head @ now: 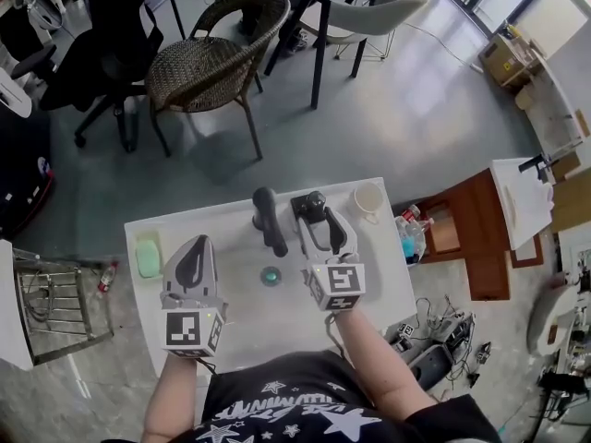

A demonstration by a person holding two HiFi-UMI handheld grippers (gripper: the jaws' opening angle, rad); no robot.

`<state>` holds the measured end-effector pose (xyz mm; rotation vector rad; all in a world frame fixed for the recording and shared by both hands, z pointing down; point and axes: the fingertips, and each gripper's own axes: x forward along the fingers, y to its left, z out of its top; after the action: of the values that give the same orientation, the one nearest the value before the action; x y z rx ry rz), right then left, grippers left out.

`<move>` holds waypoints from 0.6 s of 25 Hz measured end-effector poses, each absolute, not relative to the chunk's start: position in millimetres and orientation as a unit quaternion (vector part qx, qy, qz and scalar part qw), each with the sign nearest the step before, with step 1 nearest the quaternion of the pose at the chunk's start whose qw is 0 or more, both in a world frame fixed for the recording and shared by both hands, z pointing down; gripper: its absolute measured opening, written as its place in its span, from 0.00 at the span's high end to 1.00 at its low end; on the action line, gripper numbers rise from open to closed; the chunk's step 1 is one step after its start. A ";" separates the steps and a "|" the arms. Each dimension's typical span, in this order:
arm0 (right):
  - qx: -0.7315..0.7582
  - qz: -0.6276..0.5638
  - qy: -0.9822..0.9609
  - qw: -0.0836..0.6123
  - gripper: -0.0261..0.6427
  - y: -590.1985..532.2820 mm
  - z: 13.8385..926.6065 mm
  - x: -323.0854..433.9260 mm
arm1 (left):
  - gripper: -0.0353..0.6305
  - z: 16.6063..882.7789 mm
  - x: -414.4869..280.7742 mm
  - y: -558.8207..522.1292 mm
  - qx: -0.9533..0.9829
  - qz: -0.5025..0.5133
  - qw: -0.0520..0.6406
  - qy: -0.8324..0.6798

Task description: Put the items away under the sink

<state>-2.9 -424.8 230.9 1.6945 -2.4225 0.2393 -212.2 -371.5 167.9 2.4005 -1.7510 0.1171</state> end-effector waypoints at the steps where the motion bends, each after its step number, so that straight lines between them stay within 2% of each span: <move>1: 0.570 0.078 -0.813 0.092 0.64 -427.6 232.9 -3.3 | 0.93 169.0 -211.2 -372.8 0.805 0.038 0.085 -0.586; 4: 0.579 0.067 -0.807 0.093 0.69 -434.3 232.6 -0.7 | 0.93 170.9 -208.3 -374.1 0.806 0.038 0.090 -0.583; 15: 0.589 0.047 -0.802 0.086 0.74 -456.5 220.4 -10.9 | 0.93 176.7 -210.2 -376.3 0.805 0.042 0.101 -0.583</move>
<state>-10.9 -456.5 220.4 1.7565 -2.3894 0.1398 -210.2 -376.3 176.7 2.3781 -1.7238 0.1255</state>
